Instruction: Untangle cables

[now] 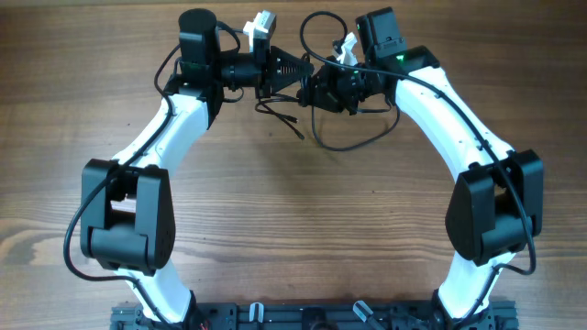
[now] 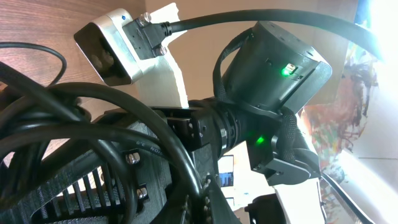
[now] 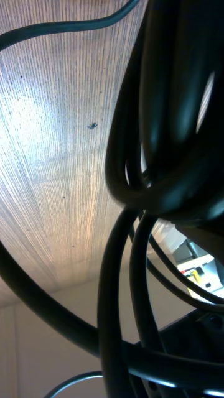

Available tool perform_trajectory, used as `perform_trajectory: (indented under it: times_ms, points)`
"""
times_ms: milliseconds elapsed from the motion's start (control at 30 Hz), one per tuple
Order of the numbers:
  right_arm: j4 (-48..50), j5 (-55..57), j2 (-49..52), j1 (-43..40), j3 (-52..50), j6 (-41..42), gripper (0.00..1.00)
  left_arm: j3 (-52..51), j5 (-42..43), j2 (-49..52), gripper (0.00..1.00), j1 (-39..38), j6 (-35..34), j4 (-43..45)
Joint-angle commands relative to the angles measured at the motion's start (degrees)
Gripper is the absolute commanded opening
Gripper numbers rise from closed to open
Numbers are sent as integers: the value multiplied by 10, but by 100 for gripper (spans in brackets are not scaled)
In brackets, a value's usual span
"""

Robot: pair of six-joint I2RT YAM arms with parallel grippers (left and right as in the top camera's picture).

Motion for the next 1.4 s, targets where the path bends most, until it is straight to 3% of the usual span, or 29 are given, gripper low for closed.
perform_trajectory:
  times_ms: [0,67,167,200,233,333,400,500,600,700,800,900,1000,1133,1267,1367]
  points:
    - [-1,-17,8,2,1,-16,5,6,0,-2,4,-3,16,8]
    - [-4,-28,8,-11,2,-37,4,6,0,-2,4,-3,22,8]
    - [-24,-38,-7,-45,2,-78,4,6,-6,-2,4,-2,109,-57]
    - [-34,-38,-16,-55,2,-90,5,6,-24,-2,4,-1,151,-114]
    - [-45,-38,-32,-72,2,-109,4,6,-80,-2,4,-1,218,-225]
    - [-56,-78,-62,-103,2,-137,4,6,-238,-2,4,-1,303,-413]
    - [-42,-157,-66,-124,2,-141,4,6,-283,-2,4,-3,325,-470]
    - [6,-240,-66,-141,2,-130,4,6,-282,-2,4,-3,347,-500]
    - [83,-325,-66,-154,2,-59,4,6,-282,-2,4,-5,348,-520]
    - [207,-373,-66,-156,2,42,4,6,-283,-2,4,-15,349,-520]
    - [250,-370,-66,-157,2,52,4,6,-283,-2,4,-19,349,-520]
    - [90,-244,-66,-155,2,-60,5,6,-273,-2,4,-19,349,-494]
    - [-46,-113,-66,-155,2,-132,6,6,-168,-2,4,-19,344,-371]
    - [-115,-58,-66,-142,2,-173,18,6,-74,-2,4,-19,268,-163]
    - [-118,-16,-64,-106,1,-177,29,6,-71,-2,4,-19,254,-150]
    - [-98,8,-49,-87,2,-144,29,6,-69,-2,4,-19,254,-150]
